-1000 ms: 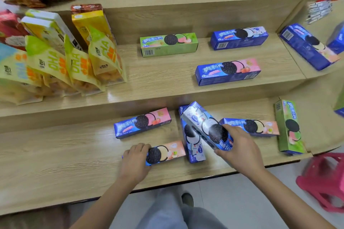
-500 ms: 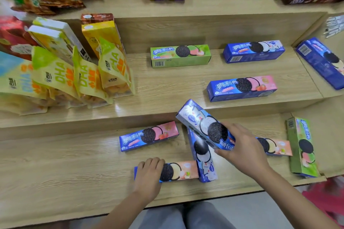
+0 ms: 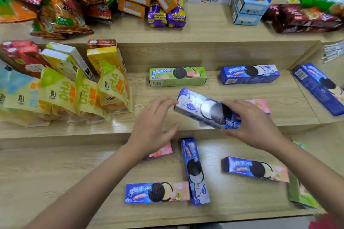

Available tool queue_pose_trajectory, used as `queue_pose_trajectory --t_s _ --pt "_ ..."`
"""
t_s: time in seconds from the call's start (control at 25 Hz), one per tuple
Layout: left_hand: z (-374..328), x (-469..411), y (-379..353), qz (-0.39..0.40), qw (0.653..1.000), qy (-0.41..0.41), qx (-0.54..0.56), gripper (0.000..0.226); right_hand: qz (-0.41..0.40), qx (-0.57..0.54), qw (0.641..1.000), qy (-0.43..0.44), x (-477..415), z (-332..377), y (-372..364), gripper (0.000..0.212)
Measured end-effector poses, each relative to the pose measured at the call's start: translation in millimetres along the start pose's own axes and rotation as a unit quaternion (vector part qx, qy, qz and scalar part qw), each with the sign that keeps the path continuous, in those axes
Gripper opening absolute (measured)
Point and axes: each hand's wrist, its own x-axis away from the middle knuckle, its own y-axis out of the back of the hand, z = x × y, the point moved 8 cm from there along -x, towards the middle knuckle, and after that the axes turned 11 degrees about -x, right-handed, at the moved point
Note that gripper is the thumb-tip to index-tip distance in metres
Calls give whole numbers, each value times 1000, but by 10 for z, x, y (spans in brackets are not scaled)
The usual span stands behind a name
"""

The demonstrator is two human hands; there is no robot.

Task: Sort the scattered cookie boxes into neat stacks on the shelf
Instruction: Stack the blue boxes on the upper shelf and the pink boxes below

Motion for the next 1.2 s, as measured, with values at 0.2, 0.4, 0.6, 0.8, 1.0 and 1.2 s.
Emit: queue_pose_trajectory --t_s 0.2,0.4,0.6,0.8,1.0,1.2 --pt "-571 -892 -381 76 991 -97 -52 77 9 21 999 28 -275 -582 641 73" --pt "-802 -1593 -1186 191 980 -58 4 73 54 24 997 55 -637 -1353 981 73" --pt "-798 -1898 -1731 161 974 72 141 71 26 0 996 87 -952 -1962 1072 70" --pt "-668 -1825 -2161 162 967 143 132 74 21 -14 998 58 -1047 -2364 719 71" --pt "-561 -1744 -2329 174 963 170 115 76 18 -21 998 50 -1051 -2504 537 67" --pt "-514 -1745 -2352 149 958 202 136 73 -77 -25 994 76 -966 -2545 728 68"
